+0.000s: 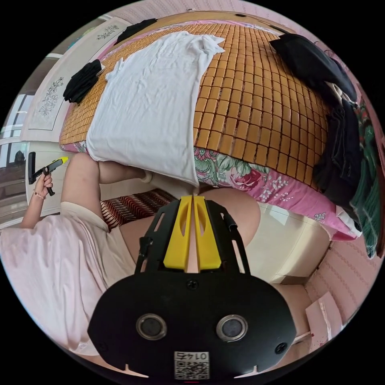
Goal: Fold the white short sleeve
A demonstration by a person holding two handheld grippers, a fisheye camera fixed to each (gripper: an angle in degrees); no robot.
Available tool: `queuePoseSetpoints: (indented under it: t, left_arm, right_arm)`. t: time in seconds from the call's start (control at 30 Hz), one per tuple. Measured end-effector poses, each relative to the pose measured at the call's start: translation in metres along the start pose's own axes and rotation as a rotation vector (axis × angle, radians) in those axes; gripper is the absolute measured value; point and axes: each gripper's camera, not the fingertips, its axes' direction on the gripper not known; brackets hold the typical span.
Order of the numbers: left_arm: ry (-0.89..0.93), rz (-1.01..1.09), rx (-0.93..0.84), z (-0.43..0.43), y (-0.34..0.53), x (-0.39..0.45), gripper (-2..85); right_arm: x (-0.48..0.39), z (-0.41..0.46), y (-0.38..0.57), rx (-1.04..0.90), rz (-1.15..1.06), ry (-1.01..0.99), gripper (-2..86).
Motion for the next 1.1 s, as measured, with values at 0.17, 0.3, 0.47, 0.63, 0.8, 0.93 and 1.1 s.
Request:
queuePoseSetpoints:
  t: [0.17, 0.3, 0.47, 0.63, 0.8, 0.93, 1.1]
  left_arm:
    - [-0.001, 0.000, 0.123, 0.008, -0.060, -0.010, 3.5]
    - [0.002, -0.022, 0.237, 0.023, -0.125, -0.021, 3.4]
    - [-0.071, -0.030, 0.318, 0.052, -0.227, -0.041, 4.5]
    - [-0.081, -0.018, 0.251, 0.081, -0.281, -0.055, 7.1]
    - [-0.143, -0.016, 0.147, 0.111, -0.302, -0.064, 6.7]
    - [-0.114, -0.031, 0.139, 0.123, -0.306, -0.064, 2.4]
    - [-0.082, -0.084, 0.176, 0.121, -0.304, -0.063, -0.5]
  right_arm:
    - [-0.060, -0.012, -0.089, 0.061, -0.196, -0.004, -0.4]
    - [-0.135, -0.012, -0.219, 0.124, -0.427, -0.042, 0.3]
    - [-0.238, 0.004, -0.391, 0.199, -0.636, -0.063, 4.3]
    - [-0.333, 0.035, -0.522, 0.208, -0.712, -0.089, 6.9]
    - [-0.374, 0.065, -0.569, 0.197, -0.666, 0.057, 8.1]
    - [-0.382, 0.087, -0.584, 0.165, -0.652, 0.093, 5.7]
    - [-0.377, 0.081, -0.587, 0.154, -0.659, -0.065, 1.4]
